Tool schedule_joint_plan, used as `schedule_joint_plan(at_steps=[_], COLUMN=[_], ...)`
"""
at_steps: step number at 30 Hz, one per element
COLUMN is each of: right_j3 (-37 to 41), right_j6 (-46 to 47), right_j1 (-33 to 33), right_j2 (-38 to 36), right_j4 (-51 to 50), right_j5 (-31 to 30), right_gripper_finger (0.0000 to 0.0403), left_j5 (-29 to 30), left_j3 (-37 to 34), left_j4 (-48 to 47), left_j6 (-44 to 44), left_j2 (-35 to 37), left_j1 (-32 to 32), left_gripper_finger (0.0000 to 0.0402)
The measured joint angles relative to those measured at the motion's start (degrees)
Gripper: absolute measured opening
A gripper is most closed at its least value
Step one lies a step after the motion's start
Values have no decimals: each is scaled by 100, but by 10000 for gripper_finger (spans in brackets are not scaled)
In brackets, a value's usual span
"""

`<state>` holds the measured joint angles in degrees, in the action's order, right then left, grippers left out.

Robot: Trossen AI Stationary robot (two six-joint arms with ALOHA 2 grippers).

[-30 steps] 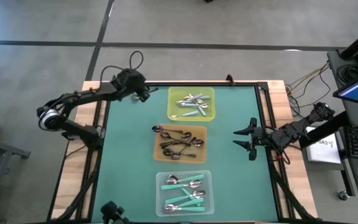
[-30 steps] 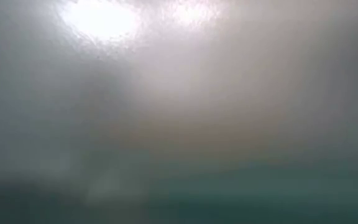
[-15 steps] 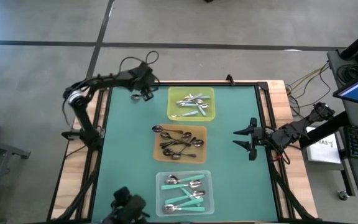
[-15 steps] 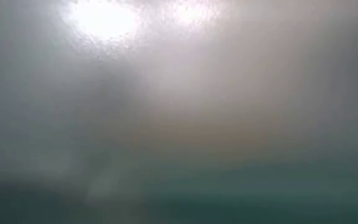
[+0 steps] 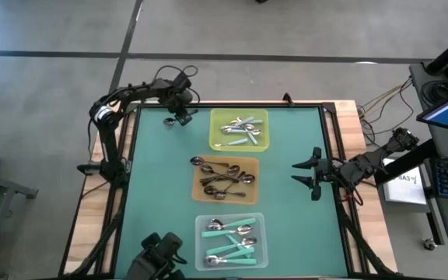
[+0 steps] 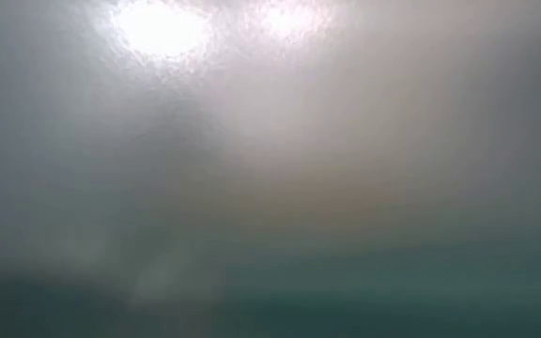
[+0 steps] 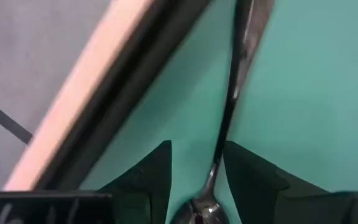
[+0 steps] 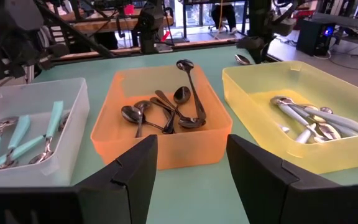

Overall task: Sort silverware by color (type)
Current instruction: Put the black spoon into the orange bin

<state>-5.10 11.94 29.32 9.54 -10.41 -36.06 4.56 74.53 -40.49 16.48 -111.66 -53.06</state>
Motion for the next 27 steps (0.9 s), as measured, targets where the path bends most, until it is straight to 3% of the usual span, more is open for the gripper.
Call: schedule_joint_plan(at_steps=[11, 14, 19, 27], right_j3=[1, 2, 2, 2], right_j6=[0, 0, 0, 0], right_j1=[1, 1, 1, 0], right_j2=[0, 0, 0, 0], right_j4=[0, 0, 0, 0], right_j5=[1, 1, 1, 1], right_gripper_finger=[185, 185, 185, 185], left_j5=[53, 45, -17, -382], left_j3=[-467, -468, -470, -470], left_j4=[318, 325, 280, 148], left_j6=[59, 74, 55, -392], left_j2=[46, 41, 31, 60], left_j1=[4, 7, 15, 62], left_gripper_finger=[116, 91, 12, 2])
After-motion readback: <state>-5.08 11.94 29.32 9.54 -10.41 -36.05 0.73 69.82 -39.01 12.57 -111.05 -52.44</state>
